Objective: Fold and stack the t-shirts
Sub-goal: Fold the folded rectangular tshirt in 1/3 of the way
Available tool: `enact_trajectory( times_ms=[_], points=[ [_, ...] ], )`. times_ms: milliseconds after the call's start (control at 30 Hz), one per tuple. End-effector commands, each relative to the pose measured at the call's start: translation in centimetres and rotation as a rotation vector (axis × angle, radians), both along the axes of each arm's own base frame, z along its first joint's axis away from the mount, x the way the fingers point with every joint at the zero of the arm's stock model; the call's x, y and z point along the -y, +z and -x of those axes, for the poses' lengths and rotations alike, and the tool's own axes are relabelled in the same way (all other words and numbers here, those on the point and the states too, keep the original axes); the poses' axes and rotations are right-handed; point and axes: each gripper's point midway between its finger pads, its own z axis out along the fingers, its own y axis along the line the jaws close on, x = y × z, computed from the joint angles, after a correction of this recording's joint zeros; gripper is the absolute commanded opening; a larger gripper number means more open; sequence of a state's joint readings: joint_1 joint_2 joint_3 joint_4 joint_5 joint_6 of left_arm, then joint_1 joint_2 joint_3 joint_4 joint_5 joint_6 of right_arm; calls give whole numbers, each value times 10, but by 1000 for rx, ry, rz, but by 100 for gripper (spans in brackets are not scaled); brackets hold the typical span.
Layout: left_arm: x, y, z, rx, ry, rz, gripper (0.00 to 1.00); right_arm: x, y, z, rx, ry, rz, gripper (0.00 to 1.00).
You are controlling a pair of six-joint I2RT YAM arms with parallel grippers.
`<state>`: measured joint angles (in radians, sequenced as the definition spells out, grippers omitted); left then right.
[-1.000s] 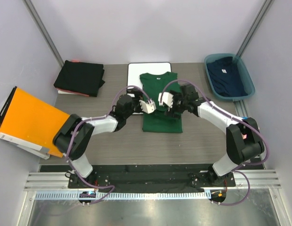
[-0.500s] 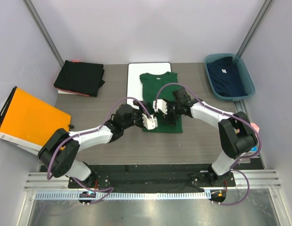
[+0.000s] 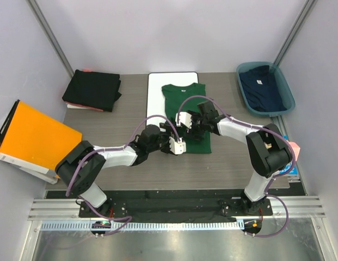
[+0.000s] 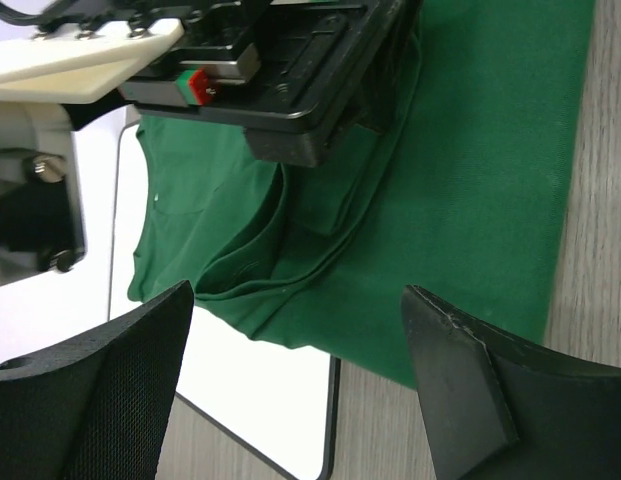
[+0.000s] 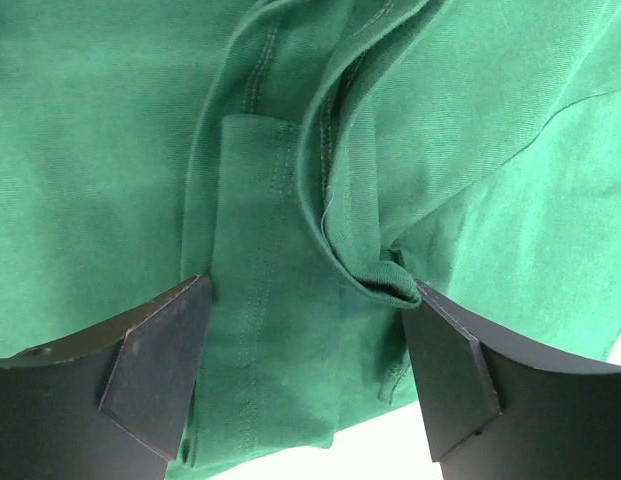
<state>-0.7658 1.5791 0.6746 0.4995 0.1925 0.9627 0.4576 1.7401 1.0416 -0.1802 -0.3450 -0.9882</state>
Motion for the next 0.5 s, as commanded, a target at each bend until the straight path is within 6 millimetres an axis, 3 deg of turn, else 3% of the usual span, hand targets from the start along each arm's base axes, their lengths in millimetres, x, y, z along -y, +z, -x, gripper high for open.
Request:
enact_trajectory(
  times_ms=[0, 100, 233, 333, 467],
  points=[
    [14, 15, -6, 33, -8, 75, 84, -13, 21, -24, 100, -10, -33, 81],
    [14, 10, -7, 24, -6, 72, 84, -11, 20, -30, 113, -32, -25, 80],
    [15, 8, -8, 27, -4, 71, 84, -17, 41, -31, 83, -29, -50, 81],
    [15, 6, -9, 28, -3, 72, 84, -26, 49, -14, 14, -5, -90, 81],
    [18, 5, -10, 26, -4, 75, 84, -29, 41, 1, -25, 14, -82, 82]
  ],
)
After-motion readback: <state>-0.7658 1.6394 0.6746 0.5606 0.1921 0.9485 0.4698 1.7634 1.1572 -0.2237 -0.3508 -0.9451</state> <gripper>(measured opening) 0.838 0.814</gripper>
